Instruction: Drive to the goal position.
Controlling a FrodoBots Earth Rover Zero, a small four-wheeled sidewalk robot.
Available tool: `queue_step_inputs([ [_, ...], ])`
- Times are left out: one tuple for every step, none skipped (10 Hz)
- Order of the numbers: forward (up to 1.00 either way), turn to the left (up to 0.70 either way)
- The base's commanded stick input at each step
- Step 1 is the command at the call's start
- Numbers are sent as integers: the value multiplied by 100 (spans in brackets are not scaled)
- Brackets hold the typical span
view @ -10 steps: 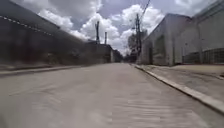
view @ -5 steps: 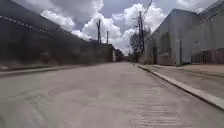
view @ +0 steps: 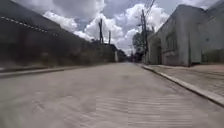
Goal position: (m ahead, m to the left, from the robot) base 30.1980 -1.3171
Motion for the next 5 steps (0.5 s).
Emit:
queue_step_inputs([
  [100,0],
  [100,0],
  [100,0],
  [100,0],
  [100,-5],
])
